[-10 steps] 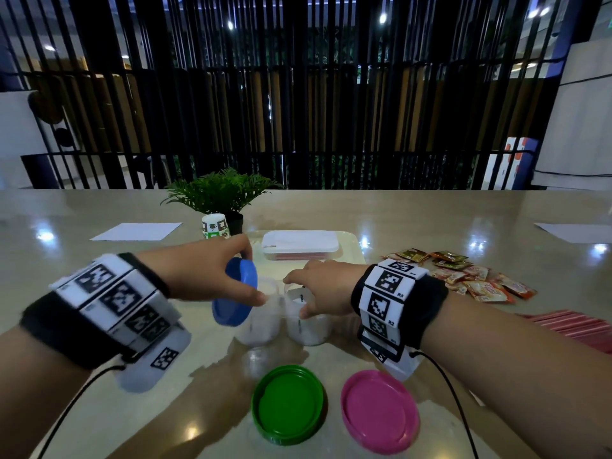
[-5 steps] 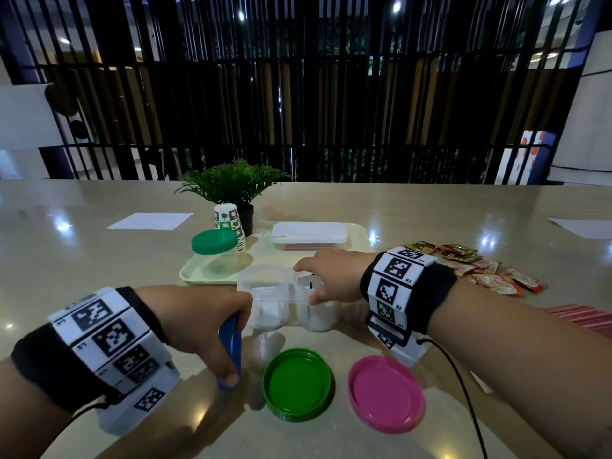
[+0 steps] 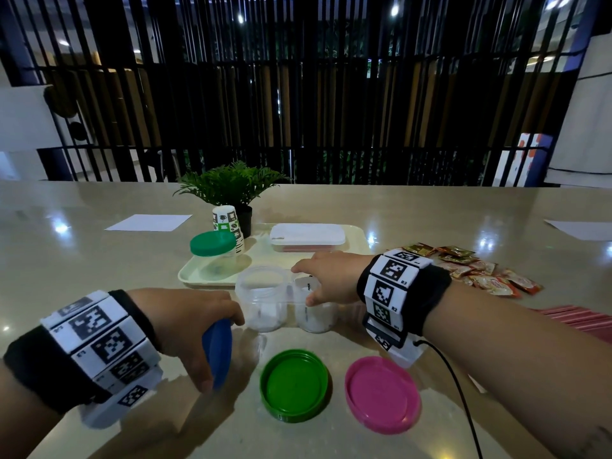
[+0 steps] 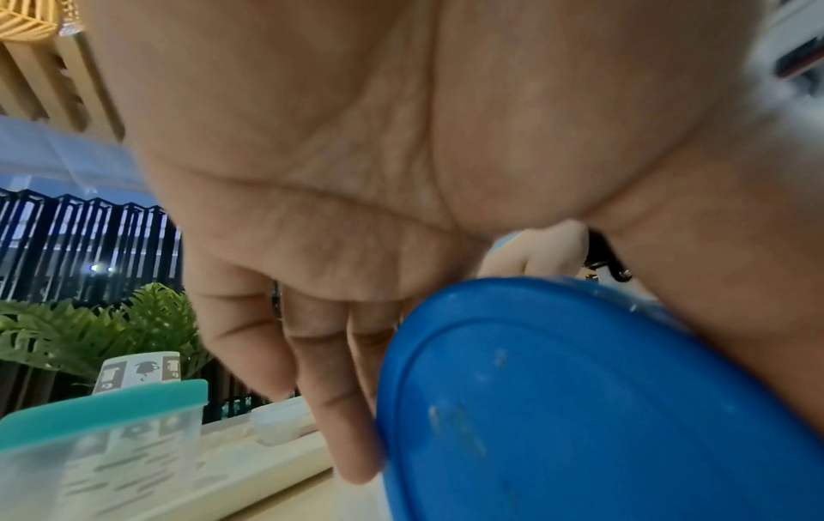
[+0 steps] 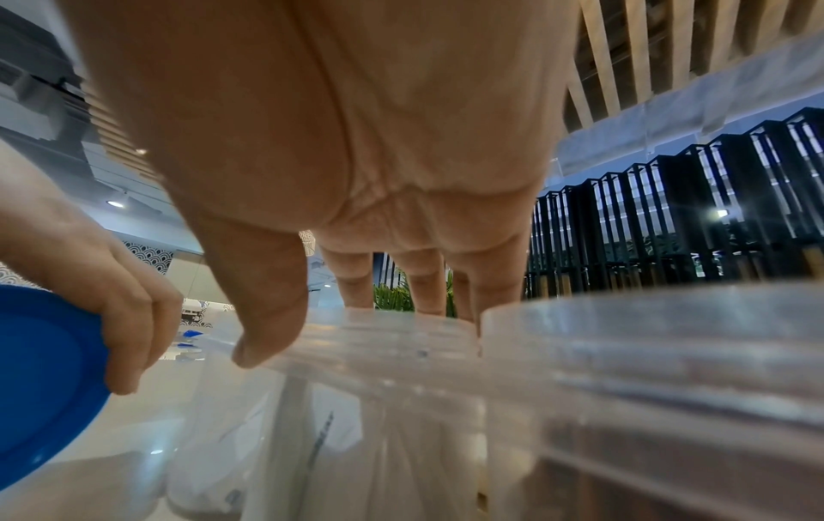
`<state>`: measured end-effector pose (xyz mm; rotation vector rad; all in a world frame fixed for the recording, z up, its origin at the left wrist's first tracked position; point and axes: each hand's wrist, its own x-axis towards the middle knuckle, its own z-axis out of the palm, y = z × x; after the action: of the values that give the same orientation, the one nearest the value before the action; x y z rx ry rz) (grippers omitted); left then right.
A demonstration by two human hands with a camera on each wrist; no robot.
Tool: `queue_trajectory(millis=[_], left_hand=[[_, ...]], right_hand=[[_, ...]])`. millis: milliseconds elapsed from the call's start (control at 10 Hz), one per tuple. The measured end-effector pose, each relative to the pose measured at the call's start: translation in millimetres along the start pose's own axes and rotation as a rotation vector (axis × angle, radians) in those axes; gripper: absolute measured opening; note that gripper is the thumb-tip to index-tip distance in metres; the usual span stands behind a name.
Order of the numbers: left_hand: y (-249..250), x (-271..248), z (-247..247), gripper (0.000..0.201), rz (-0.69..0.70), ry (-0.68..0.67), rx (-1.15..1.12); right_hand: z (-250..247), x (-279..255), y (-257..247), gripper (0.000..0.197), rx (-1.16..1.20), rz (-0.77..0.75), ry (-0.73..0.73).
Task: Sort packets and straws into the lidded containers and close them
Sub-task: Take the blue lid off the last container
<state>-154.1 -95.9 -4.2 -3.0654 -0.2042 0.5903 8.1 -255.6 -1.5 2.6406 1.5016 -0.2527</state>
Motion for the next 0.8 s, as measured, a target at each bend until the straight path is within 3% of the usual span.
queue_trajectory(millis=[200, 400, 500, 800], left_hand=[[-0.9, 8.6, 5.2, 0.089, 0.068, 0.004, -0.160], [-9.7, 12.0, 19.7, 0.090, 0.042, 0.012, -0.345], [-12.5, 13.2, 30.7, 0.083, -0.001, 0.007, -0.269], [-1.6, 11.2, 17.7, 0.087, -0.013, -0.048, -0.057]], right_hand=[[0.2, -0.2, -0.1, 0.068, 0.004, -0.003, 0.003], [0.5, 0.7, 0.7, 0.068, 0.000, -0.005, 0.007], [0.5, 1.0, 1.4, 0.068, 0.008, -0.008, 0.003], [1.9, 4.2, 3.3, 0.069, 0.007, -0.006, 0.004]])
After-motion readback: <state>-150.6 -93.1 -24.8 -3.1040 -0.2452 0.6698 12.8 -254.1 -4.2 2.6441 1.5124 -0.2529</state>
